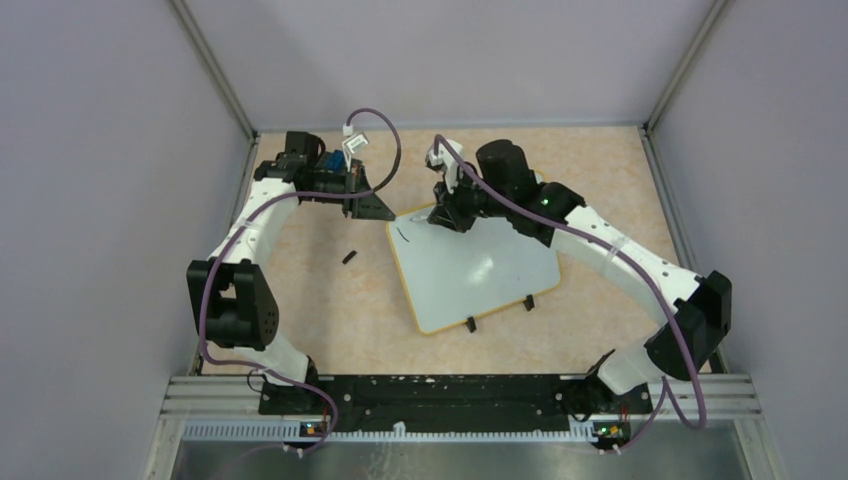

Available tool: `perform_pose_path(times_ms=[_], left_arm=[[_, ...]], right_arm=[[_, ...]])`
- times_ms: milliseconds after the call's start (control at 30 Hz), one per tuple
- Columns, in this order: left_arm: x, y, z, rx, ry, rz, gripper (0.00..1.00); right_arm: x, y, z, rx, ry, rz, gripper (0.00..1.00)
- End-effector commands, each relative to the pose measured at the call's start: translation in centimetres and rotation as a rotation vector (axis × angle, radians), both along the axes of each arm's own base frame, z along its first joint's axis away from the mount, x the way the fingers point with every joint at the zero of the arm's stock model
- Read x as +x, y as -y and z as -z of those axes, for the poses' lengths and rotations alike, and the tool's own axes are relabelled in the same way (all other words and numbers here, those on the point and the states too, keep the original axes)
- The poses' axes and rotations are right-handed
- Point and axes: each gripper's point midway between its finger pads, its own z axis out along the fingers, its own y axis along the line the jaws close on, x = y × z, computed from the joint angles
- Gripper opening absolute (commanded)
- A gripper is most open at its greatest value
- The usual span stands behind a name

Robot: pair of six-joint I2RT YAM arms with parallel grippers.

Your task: Write a sentence on the whiteboard

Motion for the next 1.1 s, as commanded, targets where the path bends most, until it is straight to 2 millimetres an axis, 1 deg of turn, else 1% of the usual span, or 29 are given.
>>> perform_pose_path(times_ms=[0,200,467,633,867,1067], left_arm=[[-0.6,0.3,-0.8,-0.023,0.019,0.019,0.00],[-0.7,0.3,-0.8,-0.022,0.019,0.019,0.00],[-0.6,0.3,-0.8,-0.021,0.021,0.018,0.00],[-0.6,0.3,-0.8,-0.021,0.021,0.018,0.00],[-0.7,0.3,-0.8,-0.021,0.023,0.018,0.00],[-0.7,0.3,-0.8,-0.017,0.022,0.015,0.00]], right_arm=[[0.5,-0.5,-1.1,0.034,0.018,0.002,0.00],[-0.4,-0.6,0.1,0.017,-0.009,-0.024,0.00],[-2.1,-1.4,1.8,-0.004,-0.042,-0.063,0.00],[-2.7,-1.5,2.6,-0.018,-0.054,-0.076,0.00],[-2.5,-1.6,2.4,-0.016,-0.047,-0.070,0.00],[-2.3,-1.5,1.6,-0.008,-0.029,-0.060,0.00]])
